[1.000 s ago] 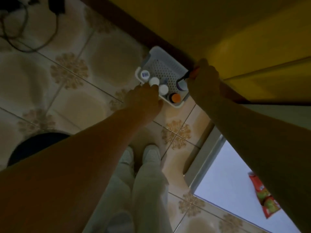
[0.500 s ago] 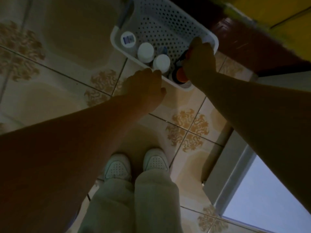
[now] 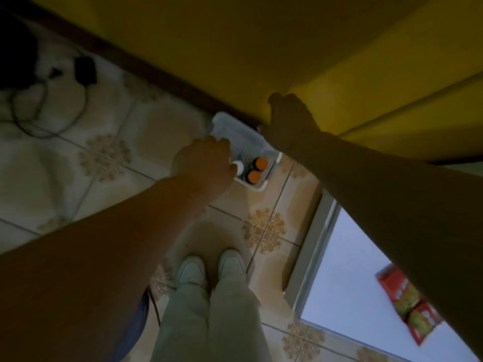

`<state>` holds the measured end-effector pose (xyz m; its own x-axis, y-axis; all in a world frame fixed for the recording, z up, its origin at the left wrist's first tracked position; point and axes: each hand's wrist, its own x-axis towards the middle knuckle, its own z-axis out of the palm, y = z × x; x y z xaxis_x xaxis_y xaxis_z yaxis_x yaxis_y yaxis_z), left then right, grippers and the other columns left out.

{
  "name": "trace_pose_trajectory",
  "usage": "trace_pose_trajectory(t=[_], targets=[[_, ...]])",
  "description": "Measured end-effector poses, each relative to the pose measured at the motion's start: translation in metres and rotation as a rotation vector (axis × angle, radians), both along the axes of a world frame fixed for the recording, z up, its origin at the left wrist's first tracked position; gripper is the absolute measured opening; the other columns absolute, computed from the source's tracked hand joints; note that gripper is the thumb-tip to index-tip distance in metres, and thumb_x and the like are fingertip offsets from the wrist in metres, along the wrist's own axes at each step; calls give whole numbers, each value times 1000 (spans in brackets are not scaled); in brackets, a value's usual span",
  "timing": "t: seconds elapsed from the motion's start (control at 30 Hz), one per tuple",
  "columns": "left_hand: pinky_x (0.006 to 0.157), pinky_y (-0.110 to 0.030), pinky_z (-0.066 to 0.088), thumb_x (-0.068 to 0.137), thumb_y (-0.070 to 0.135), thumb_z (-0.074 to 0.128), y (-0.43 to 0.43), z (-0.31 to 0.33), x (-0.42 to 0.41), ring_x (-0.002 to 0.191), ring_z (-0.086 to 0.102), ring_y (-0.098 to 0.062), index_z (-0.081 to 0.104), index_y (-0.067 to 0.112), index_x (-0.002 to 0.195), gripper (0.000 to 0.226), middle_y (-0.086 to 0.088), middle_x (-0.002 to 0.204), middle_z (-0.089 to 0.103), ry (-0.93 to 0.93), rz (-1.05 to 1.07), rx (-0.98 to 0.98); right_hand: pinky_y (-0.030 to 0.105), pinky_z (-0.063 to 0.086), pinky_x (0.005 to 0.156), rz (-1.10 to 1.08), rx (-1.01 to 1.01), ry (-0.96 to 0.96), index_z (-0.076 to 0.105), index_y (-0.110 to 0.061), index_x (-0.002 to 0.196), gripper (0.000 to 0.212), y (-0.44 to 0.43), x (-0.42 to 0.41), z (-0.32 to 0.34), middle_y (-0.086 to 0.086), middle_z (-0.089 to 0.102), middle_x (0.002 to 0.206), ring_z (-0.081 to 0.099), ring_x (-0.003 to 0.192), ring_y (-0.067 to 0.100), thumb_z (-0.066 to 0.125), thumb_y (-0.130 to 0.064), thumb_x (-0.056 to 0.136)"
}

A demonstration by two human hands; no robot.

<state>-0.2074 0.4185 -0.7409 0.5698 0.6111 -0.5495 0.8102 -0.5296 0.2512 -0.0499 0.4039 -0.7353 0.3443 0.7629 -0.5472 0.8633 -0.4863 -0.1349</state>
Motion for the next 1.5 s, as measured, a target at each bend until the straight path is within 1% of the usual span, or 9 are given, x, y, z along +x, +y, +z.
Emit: trace_pose_trajectory(t=[0.13, 0.33, 0.43, 0.6, 0.8, 0.93, 1.1, 1.4, 1.5], targets=[[103, -40, 35, 99, 38, 40, 26, 131, 1, 126, 41, -29, 36, 13, 137, 46, -13, 139, 41, -36, -41, 128, 43, 39, 95, 5, 161, 12, 32, -8, 139, 49, 24, -12, 148, 19, 37, 137, 42, 121, 37, 53, -17, 96], [87, -45, 47, 98, 39, 42, 61, 356, 0, 111, 50, -32, 41, 11, 131, 43, -14, 124, 48, -147, -25, 309, 40, 44, 81, -8, 429, -90, 39, -8, 133, 39, 37, -18, 386, 16, 43, 129, 49, 115, 35, 50, -13, 96], [82, -42, 49, 96, 40, 44, 66, 455, 2, 106, 53, -32, 44, 11, 128, 43, -13, 125, 48, -232, 1, 418, 41, 44, 87, -12, 549, -207, 39, -8, 134, 42, 25, -10, 493, 17, 43, 131, 47, 119, 36, 51, -15, 95], [91, -40, 43, 94, 41, 47, 40, 591, 18, 118, 49, -30, 45, 13, 129, 44, -11, 130, 49, -341, -39, 559, 34, 43, 82, -46, 679, -318, 39, -10, 133, 40, -25, 2, 634, 13, 45, 127, 48, 114, 31, 50, -17, 95], [92, -41, 45, 94, 46, 45, -36, 718, 67, 116, 49, -27, 45, 14, 129, 47, -9, 126, 51, -522, -161, 626, 35, 44, 85, -132, 796, -480, 40, -10, 133, 42, -127, 29, 767, 13, 47, 124, 49, 113, 30, 52, -23, 95], [90, -36, 42, 94, 46, 44, -103, 783, 117, 115, 50, -25, 46, 14, 129, 48, -9, 127, 52, -640, -336, 607, 32, 38, 74, -310, 817, -618, 42, -9, 125, 35, -215, 60, 826, 13, 47, 119, 49, 108, 30, 52, -23, 95], [86, -32, 45, 93, 43, 49, -221, 832, 187, 106, 57, -25, 49, 13, 128, 45, -9, 125, 56, -832, -657, 466, 31, 35, 74, -643, 789, -804, 44, -7, 117, 26, -359, 87, 860, 13, 48, 115, 48, 109, 31, 51, -16, 93], [87, -34, 45, 90, 50, 51, -514, 847, 240, 104, 56, -25, 56, 18, 116, 42, -8, 117, 60, -975, -1276, 271, 33, 35, 73, -1272, 521, -1051, 44, -7, 124, 35, -647, 38, 859, 15, 49, 123, 49, 115, 34, 54, -19, 92], [89, -32, 44, 92, 47, 50, -608, 845, 232, 115, 52, -25, 48, 15, 129, 50, -9, 130, 54, -960, -1450, 213, 34, 38, 76, -1423, 409, -1089, 45, -6, 123, 33, -730, -1, 853, 16, 50, 122, 50, 113, 35, 52, -17, 93]])
